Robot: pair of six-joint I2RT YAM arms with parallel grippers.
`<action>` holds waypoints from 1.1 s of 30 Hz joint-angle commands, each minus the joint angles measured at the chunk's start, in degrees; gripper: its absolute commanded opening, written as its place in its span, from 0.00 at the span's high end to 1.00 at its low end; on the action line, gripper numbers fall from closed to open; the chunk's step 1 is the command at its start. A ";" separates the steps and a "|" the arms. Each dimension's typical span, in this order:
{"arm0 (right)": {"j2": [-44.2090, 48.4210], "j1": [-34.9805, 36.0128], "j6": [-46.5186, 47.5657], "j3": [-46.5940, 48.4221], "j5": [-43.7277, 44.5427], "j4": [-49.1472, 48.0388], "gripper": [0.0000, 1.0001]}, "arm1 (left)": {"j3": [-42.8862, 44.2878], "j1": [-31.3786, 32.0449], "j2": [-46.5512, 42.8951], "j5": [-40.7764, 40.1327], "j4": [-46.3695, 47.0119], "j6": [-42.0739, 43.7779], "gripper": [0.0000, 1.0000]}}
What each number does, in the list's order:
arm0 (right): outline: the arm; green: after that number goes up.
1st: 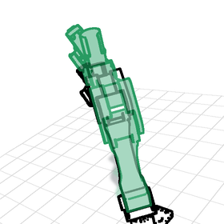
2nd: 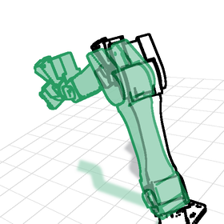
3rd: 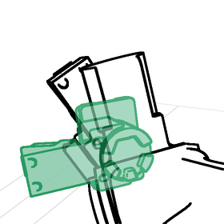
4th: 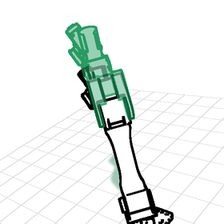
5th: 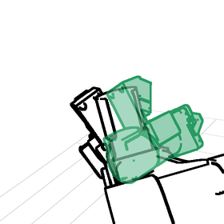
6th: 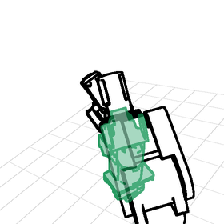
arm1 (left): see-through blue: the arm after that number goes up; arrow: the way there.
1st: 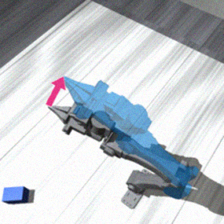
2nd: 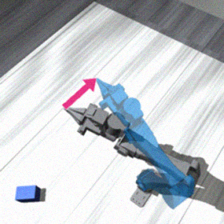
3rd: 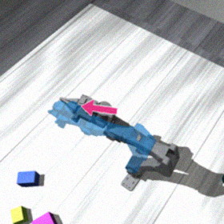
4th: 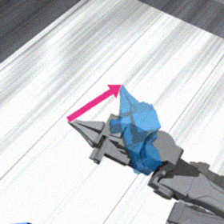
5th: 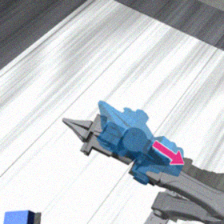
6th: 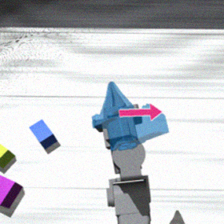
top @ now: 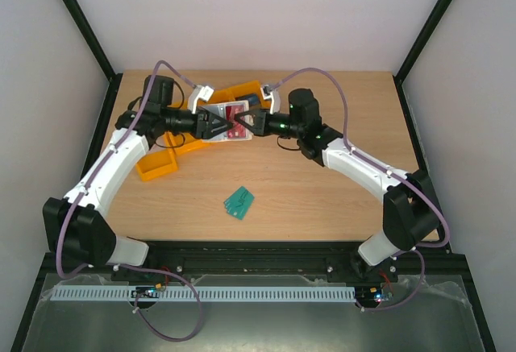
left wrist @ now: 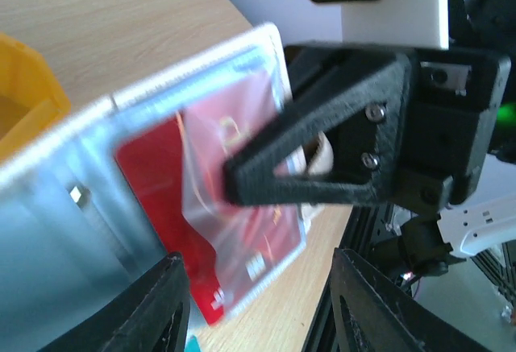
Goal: Take the credit cards out of the card holder
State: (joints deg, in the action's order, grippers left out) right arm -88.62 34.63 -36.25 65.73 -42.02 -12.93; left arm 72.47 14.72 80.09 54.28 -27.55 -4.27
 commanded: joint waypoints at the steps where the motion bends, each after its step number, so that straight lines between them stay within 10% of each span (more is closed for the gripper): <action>1: 1.61 0.67 -2.64 -0.66 -7.17 -8.69 0.98 | -1.19 -1.13 -1.06 0.72 5.85 -5.16 0.49; 14: 1.35 1.02 -12.69 -3.42 -15.62 -26.36 0.98 | -3.68 -2.01 -1.33 3.14 7.83 -6.93 0.46; 20: -1.43 3.17 -13.00 -1.81 -15.42 -26.89 0.98 | -1.48 1.49 -0.94 7.63 5.52 -3.32 0.64; 24: -1.75 3.42 -12.19 -1.53 -15.68 -26.69 0.98 | 0.03 1.32 -1.08 14.31 4.59 -1.83 0.95; 33: -0.09 2.28 -8.41 -2.02 -15.37 -20.96 0.91 | -0.39 -1.72 -3.12 17.19 1.10 1.83 0.98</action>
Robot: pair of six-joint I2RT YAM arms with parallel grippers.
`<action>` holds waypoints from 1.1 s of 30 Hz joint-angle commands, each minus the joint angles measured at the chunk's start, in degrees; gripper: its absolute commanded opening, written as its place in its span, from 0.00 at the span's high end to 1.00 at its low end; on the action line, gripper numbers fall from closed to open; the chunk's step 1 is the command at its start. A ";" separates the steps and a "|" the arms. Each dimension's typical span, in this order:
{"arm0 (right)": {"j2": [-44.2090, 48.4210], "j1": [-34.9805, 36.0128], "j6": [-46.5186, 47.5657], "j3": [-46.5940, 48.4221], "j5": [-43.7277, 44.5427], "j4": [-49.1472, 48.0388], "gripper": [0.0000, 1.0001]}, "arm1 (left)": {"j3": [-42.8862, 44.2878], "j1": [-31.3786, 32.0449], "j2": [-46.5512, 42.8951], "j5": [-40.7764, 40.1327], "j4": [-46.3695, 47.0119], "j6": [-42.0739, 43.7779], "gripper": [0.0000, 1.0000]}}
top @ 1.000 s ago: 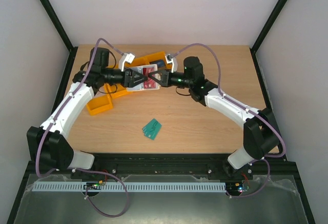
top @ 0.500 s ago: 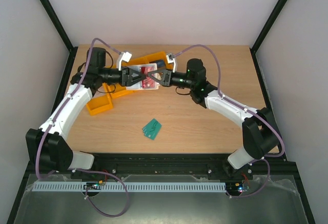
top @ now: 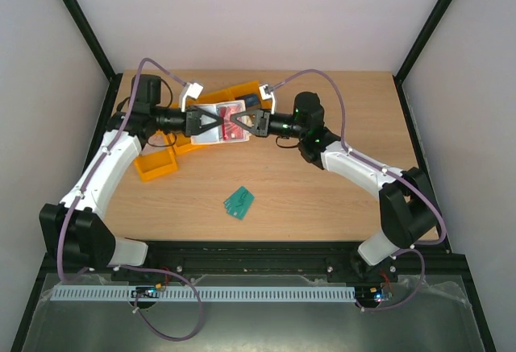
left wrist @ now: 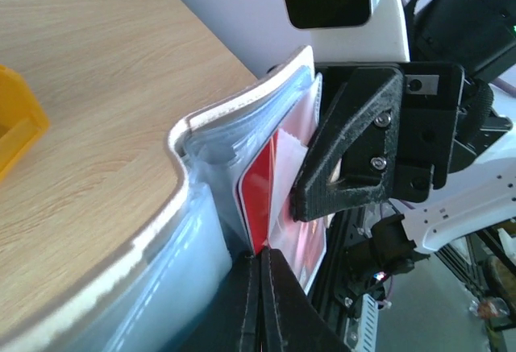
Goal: Take the credit cards out of the card holder
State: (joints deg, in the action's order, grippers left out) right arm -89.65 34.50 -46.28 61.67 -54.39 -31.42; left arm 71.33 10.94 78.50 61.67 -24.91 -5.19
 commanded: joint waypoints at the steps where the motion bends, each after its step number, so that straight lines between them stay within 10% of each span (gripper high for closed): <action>1: 1.22 2.15 1.71 1.71 -2.91 -2.42 0.91 | 0.66 1.80 -1.65 10.16 -1.55 2.78 0.98; 24: 0.58 3.73 -2.87 0.77 -6.95 -10.30 0.98 | 0.40 4.16 0.36 10.23 5.83 -2.72 0.83; 33: 1.16 2.15 -2.98 0.59 -6.04 -9.36 0.85 | 2.75 3.93 -0.35 11.68 0.00 1.80 0.98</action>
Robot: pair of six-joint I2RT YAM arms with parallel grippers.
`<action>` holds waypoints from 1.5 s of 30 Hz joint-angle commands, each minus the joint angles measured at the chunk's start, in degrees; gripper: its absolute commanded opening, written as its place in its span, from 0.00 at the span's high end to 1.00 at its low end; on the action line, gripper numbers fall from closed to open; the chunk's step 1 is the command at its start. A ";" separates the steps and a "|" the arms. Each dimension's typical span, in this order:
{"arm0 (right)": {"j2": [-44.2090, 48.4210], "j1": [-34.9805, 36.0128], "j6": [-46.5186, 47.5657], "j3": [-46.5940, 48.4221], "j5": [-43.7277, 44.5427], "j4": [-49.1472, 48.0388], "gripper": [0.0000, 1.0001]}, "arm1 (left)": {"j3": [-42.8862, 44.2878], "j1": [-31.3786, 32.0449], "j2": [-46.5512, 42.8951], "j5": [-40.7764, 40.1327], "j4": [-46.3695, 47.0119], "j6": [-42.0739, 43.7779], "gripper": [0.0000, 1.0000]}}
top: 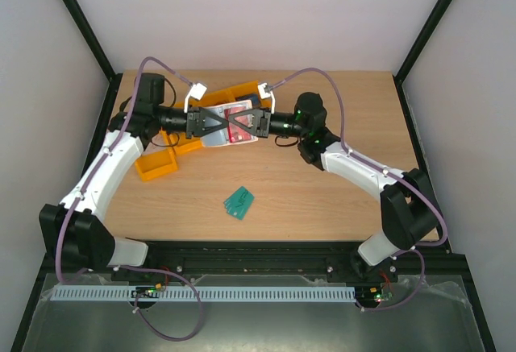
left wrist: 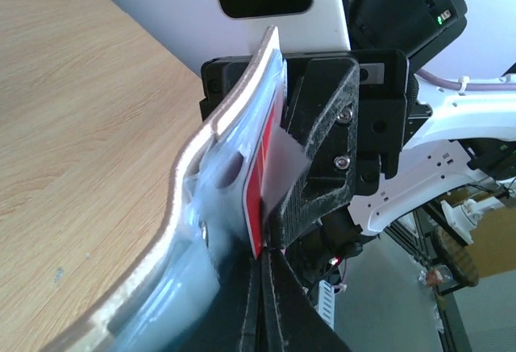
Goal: Take the credit cards out of the card holder
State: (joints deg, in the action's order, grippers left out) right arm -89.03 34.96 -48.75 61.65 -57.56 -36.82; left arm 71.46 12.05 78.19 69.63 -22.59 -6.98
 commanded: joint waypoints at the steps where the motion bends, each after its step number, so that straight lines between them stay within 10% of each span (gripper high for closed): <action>1: 0.95 1.11 -0.64 0.13 -2.41 -3.90 0.83 | 2.66 2.45 -0.27 2.93 -3.20 4.42 0.98; 15: 3.11 -1.48 -2.01 -2.21 -1.99 -3.47 0.80 | 0.91 -2.63 -2.31 -1.85 -7.33 8.55 0.98; 26: 1.62 -1.44 -6.25 -2.76 -4.04 -8.94 0.98 | -1.34 -0.73 -1.98 -0.51 -3.39 6.09 0.98; 32: 2.23 -1.39 -5.94 -2.82 -5.01 -9.48 0.98 | -3.03 0.47 -0.94 0.59 0.66 2.28 0.71; 38: 2.05 -1.36 -5.87 -2.65 -4.77 -9.72 0.98 | -2.25 2.11 -0.24 0.83 -0.48 3.45 0.97; 45: 2.88 -2.71 1.50 -1.62 -0.45 2.09 0.98 | -1.62 -3.43 -1.81 -0.75 -3.94 5.74 0.98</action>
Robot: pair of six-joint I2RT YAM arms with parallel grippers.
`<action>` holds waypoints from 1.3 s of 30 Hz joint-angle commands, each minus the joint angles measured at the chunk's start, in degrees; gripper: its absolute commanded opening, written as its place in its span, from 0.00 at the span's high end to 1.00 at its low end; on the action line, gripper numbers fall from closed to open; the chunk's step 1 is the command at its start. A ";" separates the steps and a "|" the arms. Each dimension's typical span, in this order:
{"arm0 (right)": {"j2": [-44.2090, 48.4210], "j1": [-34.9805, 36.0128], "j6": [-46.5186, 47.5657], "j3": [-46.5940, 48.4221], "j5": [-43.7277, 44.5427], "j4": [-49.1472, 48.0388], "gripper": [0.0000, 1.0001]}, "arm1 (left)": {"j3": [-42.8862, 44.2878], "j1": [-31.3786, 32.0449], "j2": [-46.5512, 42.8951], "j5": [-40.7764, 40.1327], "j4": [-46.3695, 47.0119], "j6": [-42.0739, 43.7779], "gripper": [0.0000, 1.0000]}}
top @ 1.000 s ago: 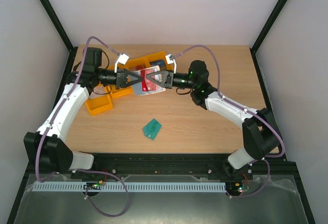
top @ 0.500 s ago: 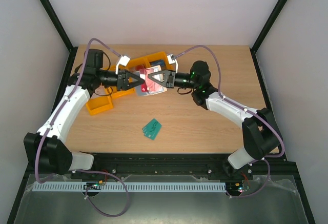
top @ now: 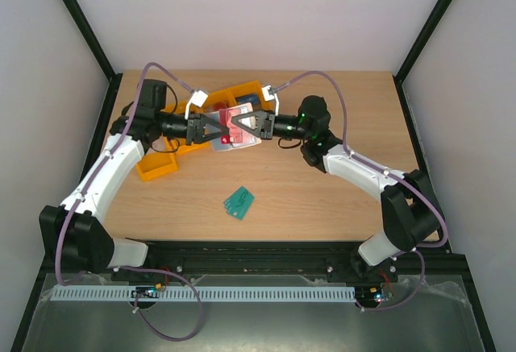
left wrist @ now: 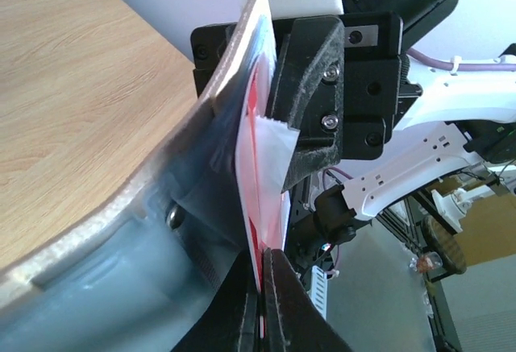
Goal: Take the credit cards out of the card holder
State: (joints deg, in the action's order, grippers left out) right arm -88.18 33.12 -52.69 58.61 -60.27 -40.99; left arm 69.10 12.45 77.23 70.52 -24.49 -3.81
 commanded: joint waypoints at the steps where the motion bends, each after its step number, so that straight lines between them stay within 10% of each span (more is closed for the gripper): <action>1: 2.31 -1.39 7.06 1.81 3.60 9.55 0.98 | 0.58 -4.98 -1.13 -2.54 -2.43 2.78 0.98; 17: 4.88 -8.43 10.82 -0.02 11.03 21.70 0.98 | -2.19 -11.59 -2.21 -13.06 -3.25 3.94 0.98; 35: -14.32 -4.79 19.44 1.83 10.38 47.69 0.98 | -6.61 -14.29 -3.02 -16.14 1.01 -0.18 0.98; 39: -14.89 -6.81 22.99 2.58 26.11 57.43 0.54 | -7.09 -14.29 -3.11 -15.21 1.53 -0.66 0.98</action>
State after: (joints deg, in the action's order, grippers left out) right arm -103.09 28.34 -34.76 59.33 -48.69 4.73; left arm 62.92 -1.58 75.61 53.95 -24.23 -3.60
